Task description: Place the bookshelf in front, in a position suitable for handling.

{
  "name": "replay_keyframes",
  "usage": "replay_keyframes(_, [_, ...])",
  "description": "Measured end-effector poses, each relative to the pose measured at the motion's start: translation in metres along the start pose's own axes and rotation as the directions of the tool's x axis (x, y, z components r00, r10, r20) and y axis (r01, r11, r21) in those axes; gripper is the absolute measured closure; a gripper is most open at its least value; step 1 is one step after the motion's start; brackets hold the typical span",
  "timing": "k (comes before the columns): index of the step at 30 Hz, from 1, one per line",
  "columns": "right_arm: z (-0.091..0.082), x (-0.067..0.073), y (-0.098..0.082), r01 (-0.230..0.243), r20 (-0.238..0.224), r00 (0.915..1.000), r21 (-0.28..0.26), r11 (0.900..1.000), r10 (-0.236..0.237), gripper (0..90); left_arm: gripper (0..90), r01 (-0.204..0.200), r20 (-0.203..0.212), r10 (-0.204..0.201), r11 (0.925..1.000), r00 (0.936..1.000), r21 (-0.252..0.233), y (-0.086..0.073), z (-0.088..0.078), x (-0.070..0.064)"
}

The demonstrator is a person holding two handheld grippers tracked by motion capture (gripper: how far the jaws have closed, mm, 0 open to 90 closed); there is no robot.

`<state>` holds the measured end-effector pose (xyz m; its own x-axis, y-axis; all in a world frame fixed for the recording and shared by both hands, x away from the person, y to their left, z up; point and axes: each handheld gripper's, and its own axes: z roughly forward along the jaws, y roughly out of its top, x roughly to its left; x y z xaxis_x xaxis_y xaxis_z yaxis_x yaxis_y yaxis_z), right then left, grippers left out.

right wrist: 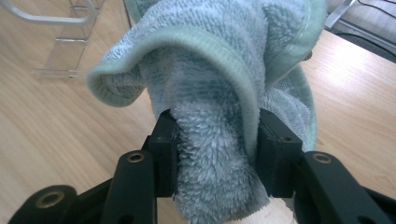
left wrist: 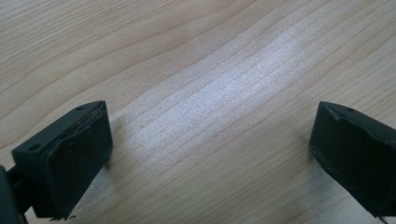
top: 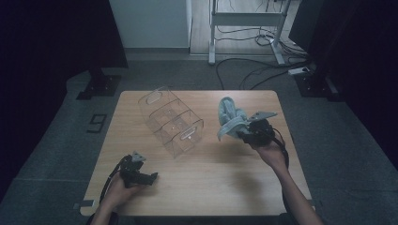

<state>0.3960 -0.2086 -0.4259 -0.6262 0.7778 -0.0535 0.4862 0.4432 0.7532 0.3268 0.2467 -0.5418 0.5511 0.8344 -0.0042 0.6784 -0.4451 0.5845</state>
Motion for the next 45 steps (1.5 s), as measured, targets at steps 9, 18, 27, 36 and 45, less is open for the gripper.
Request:
replay_keyframes(9, [-0.023,0.000,-0.017,-0.017,-0.002,0.9998,-0.010,1.000,0.017,54.5,0.0,0.001,0.001,-0.001,1.0000,1.0000,0.002,0.000,0.000,-0.001])
replay_keyframes(18, [-0.045,0.002,-0.037,-0.020,0.001,0.9998,-0.014,1.000,0.020,54.5,0.0,0.003,0.000,-0.003,1.0000,1.0000,0.004,0.001,0.000,-0.001])
replay_keyframes(27, [-0.075,0.001,-0.059,-0.031,0.025,0.9992,-0.025,0.999,0.031,54.4,0.0,0.000,0.002,0.000,1.0000,1.0000,0.005,0.001,0.001,-0.002])
replay_keyframes(36, [-0.090,0.001,-0.087,-0.044,0.044,0.9980,-0.019,0.999,0.045,54.5,0.0,-0.006,0.007,0.006,1.0000,1.0000,0.006,0.002,0.001,-0.003])
replay_keyframes(45, [-0.077,0.008,-0.121,-0.036,0.046,0.9983,0.027,0.999,0.035,54.5,0.0,-0.006,0.007,0.006,1.0000,1.0000,0.005,0.003,0.001,-0.003])
